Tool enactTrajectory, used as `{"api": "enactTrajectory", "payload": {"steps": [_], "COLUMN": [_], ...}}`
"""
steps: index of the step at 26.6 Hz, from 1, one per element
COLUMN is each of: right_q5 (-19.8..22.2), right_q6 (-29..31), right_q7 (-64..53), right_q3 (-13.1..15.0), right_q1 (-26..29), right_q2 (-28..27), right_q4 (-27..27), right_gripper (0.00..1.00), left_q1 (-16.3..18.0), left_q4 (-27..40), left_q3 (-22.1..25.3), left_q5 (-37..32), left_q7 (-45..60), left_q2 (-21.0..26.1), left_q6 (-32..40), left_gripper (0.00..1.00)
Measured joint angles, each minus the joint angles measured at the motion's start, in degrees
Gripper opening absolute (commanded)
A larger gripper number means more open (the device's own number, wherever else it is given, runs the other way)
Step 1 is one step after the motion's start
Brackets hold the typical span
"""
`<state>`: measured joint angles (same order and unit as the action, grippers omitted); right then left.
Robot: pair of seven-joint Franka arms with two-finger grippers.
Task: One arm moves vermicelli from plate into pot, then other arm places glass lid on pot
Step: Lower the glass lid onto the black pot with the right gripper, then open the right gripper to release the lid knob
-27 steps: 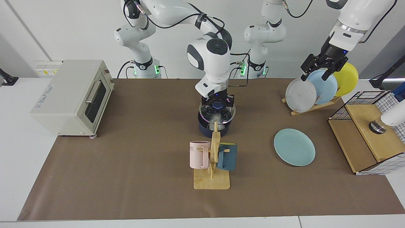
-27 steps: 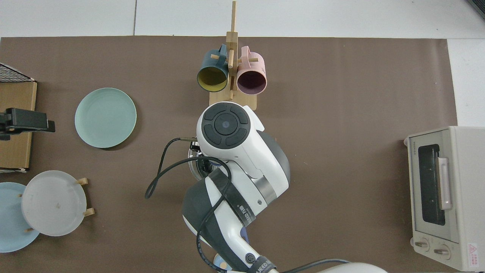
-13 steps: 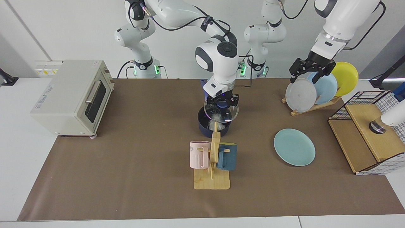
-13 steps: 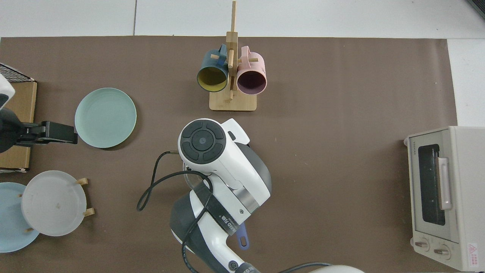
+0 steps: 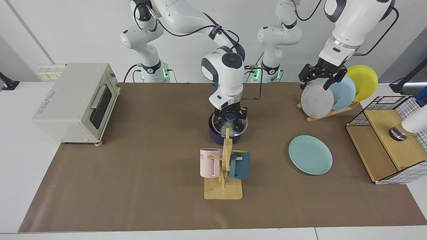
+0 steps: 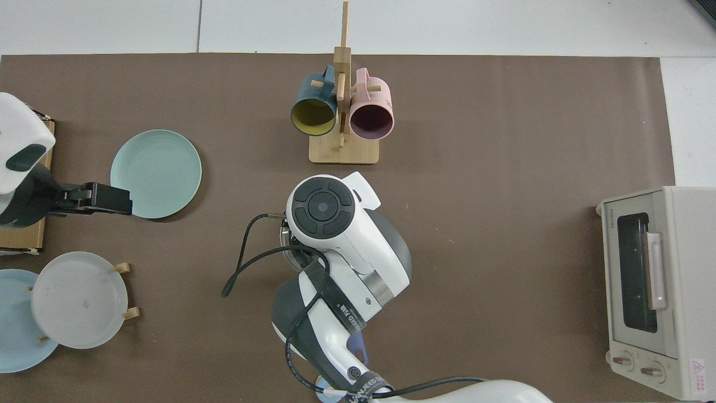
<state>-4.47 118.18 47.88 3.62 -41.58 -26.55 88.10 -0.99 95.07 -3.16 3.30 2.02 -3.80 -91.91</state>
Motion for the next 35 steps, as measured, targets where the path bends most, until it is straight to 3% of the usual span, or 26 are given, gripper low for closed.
{"api": "enactTrajectory", "payload": {"steps": [35], "right_q5": [-1.19], "right_q6": [2.24], "right_q7": [0.17], "right_q3": [0.04], "right_q1": [1.51], "right_q2": [2.05], "right_q4": [3.97], "right_gripper": [0.00], "left_q1": [-0.23], "left_q4": [0.14], "left_q3": [0.13], "left_q5": [-0.01], "left_q7": [0.06], "left_q2": [-0.04], "left_q6": [-0.01], "left_gripper": [1.00]}}
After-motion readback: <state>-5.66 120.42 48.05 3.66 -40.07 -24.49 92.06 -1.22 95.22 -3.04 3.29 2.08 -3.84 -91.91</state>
